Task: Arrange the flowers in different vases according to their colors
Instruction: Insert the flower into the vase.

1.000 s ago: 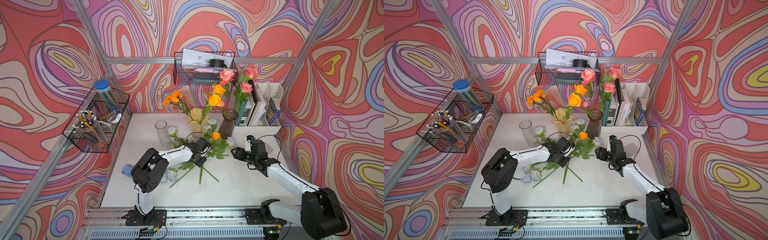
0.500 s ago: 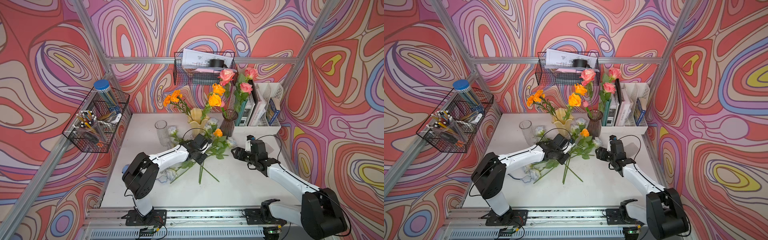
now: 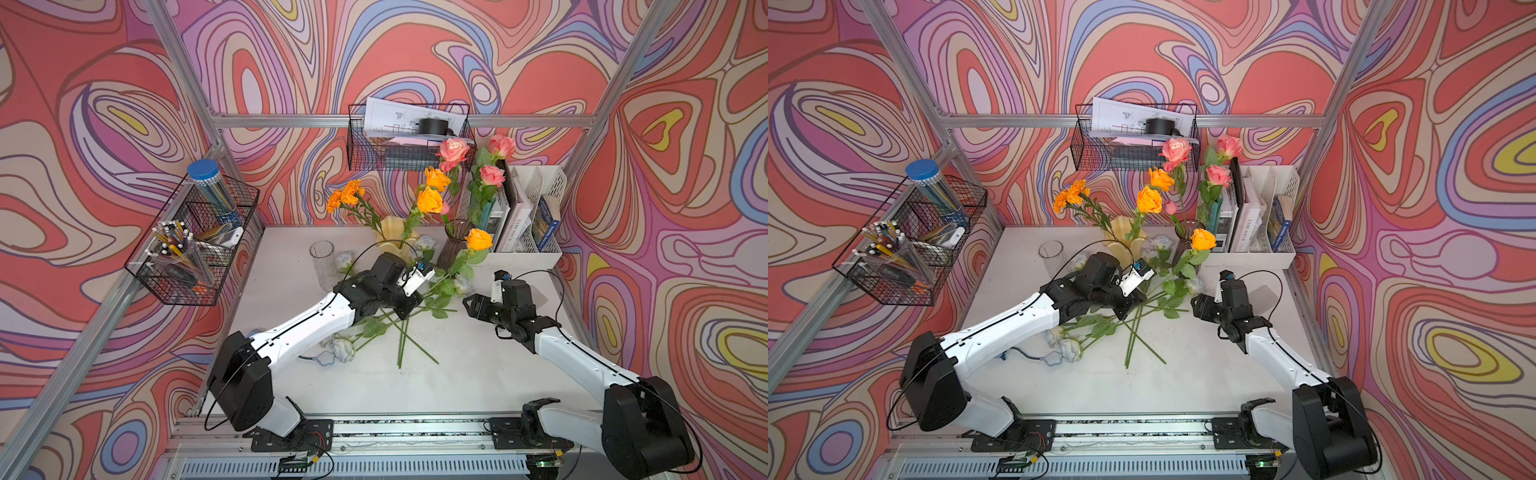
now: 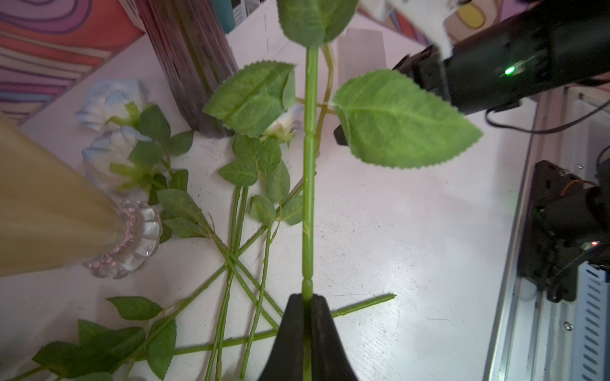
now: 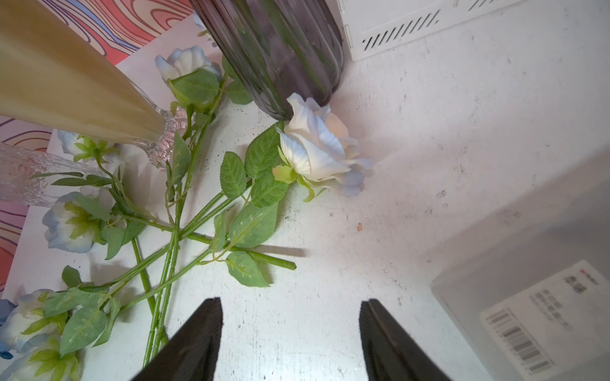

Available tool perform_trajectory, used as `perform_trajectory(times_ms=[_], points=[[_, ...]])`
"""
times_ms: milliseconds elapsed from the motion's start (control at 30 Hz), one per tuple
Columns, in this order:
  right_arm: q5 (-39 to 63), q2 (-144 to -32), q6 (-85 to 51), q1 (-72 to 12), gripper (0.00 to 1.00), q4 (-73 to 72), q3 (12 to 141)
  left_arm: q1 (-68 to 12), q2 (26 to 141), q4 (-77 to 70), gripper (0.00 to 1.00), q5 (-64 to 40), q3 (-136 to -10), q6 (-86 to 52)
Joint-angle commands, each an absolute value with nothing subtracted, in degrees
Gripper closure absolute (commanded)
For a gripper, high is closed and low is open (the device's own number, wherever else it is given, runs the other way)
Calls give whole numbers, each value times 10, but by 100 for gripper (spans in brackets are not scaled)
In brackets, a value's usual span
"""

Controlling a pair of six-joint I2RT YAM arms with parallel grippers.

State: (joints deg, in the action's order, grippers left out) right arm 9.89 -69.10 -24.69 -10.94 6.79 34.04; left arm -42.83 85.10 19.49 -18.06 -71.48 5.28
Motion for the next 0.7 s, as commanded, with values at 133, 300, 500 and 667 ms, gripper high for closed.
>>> perform_trajectory(times_ms=[133,300,500,667], points=[[97,-691,-244,-106,33,56,335,-422,747,-45,100,-153,-747,47],[95,-696,-243,-106,33,55,335,-397,687,-255,100,-91,-714,20],[97,-711,-240,-106,33,47,337,-329,698,-391,100,-36,-712,-13],[102,-729,-237,-105,33,42,343,-278,774,-445,100,-42,-750,-39]])
